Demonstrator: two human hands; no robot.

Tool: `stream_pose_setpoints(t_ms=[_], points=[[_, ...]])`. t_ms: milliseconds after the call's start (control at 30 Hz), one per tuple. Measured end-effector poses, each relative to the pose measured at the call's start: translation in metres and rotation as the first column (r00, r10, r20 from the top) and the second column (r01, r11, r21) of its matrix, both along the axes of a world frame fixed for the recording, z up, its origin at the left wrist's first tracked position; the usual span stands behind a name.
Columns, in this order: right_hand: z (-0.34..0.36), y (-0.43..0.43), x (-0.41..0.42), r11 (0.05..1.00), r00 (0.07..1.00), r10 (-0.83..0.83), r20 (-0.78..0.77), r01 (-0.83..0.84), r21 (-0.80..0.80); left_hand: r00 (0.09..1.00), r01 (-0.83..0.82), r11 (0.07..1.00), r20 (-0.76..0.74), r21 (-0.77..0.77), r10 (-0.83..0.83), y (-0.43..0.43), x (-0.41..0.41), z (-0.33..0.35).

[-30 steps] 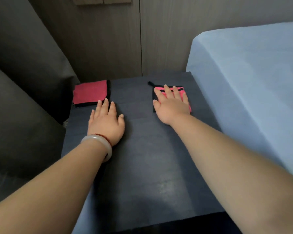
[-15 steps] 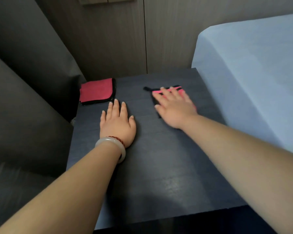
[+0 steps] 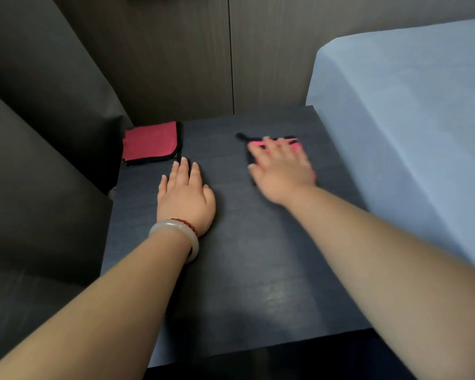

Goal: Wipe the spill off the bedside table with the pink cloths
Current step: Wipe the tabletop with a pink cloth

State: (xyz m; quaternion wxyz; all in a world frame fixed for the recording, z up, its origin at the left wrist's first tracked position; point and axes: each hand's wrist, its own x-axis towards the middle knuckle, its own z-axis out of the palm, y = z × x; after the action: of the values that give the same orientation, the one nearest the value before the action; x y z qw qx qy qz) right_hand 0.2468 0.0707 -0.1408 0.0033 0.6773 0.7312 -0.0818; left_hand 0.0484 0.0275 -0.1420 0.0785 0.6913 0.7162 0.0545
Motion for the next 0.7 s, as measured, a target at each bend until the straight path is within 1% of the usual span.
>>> stream_pose_setpoints(t_ms=[67, 100, 133, 167, 200, 267, 333, 367, 400, 433, 467, 533, 600, 667, 700], points=[[-0.001, 0.002, 0.036, 0.974, 0.974, -0.224, 0.032, 0.224, -0.011, 1.000, 0.002, 1.000, -0.006, 0.005, -0.002, 0.001, 0.001, -0.001], [0.000, 0.000, 0.040, 0.956, 0.955, -0.293, 0.041, 0.294, -0.024, 1.000, 0.008, 1.000, -0.006, 0.004, -0.007, 0.001, 0.001, -0.001], [0.001, -0.004, 0.035, 0.944, 0.945, -0.325, 0.041, 0.326, -0.041, 1.000, 0.012, 1.000, -0.003, 0.003, -0.012, 0.002, 0.001, -0.001], [0.003, -0.010, 0.021, 0.946, 0.948, -0.319, 0.022, 0.320, -0.060, 1.000, 0.016, 1.000, 0.001, 0.003, -0.016, 0.003, 0.000, 0.000], [0.004, -0.018, 0.002, 0.960, 0.962, -0.272, -0.002, 0.271, -0.069, 1.000, 0.019, 1.000, 0.006, 0.004, -0.019, 0.003, 0.000, 0.000], [0.003, -0.042, -0.038, 0.997, 0.997, -0.074, -0.029, 0.074, -0.005, 1.000, 0.019, 1.000, 0.021, 0.007, -0.019, 0.002, 0.000, 0.001], [0.001, -0.069, -0.064, 0.991, 0.990, 0.136, -0.047, -0.135, 0.022, 0.999, 0.013, 1.000, 0.048, 0.007, -0.014, 0.001, 0.000, 0.002], [0.000, -0.074, -0.063, 0.980, 0.978, 0.201, -0.051, -0.200, 0.013, 0.998, 0.010, 1.000, 0.059, 0.012, -0.011, 0.000, 0.000, 0.002], [0.000, -0.071, -0.053, 0.975, 0.973, 0.224, -0.050, -0.224, 0.006, 0.998, 0.013, 1.000, 0.066, 0.021, -0.014, 0.000, 0.000, 0.002], [0.000, -0.065, -0.036, 0.980, 0.980, 0.197, -0.032, -0.196, 0.013, 0.997, 0.017, 0.999, 0.069, 0.030, -0.019, 0.000, 0.000, 0.002], [0.000, -0.056, -0.015, 0.993, 0.993, 0.120, -0.011, -0.120, 0.021, 0.997, 0.019, 0.999, 0.069, 0.036, -0.021, -0.001, 0.000, 0.002], [0.001, -0.038, 0.032, 0.994, 0.994, -0.111, 0.023, 0.111, -0.008, 0.998, 0.015, 0.999, 0.068, 0.038, -0.018, -0.002, 0.001, 0.002], [0.003, -0.031, 0.058, 0.952, 0.955, -0.296, 0.024, 0.297, -0.076, 0.998, 0.014, 0.999, 0.060, 0.042, -0.017, -0.002, 0.001, 0.001], [0.004, -0.031, 0.048, 0.930, 0.935, -0.353, 0.026, 0.354, -0.095, 0.998, 0.016, 0.999, 0.053, 0.042, -0.018, 0.000, 0.001, 0.000], [0.004, -0.033, 0.033, 0.939, 0.943, -0.333, 0.018, 0.333, -0.086, 0.998, 0.015, 0.999, 0.053, 0.041, -0.017, 0.000, 0.000, 0.000]])
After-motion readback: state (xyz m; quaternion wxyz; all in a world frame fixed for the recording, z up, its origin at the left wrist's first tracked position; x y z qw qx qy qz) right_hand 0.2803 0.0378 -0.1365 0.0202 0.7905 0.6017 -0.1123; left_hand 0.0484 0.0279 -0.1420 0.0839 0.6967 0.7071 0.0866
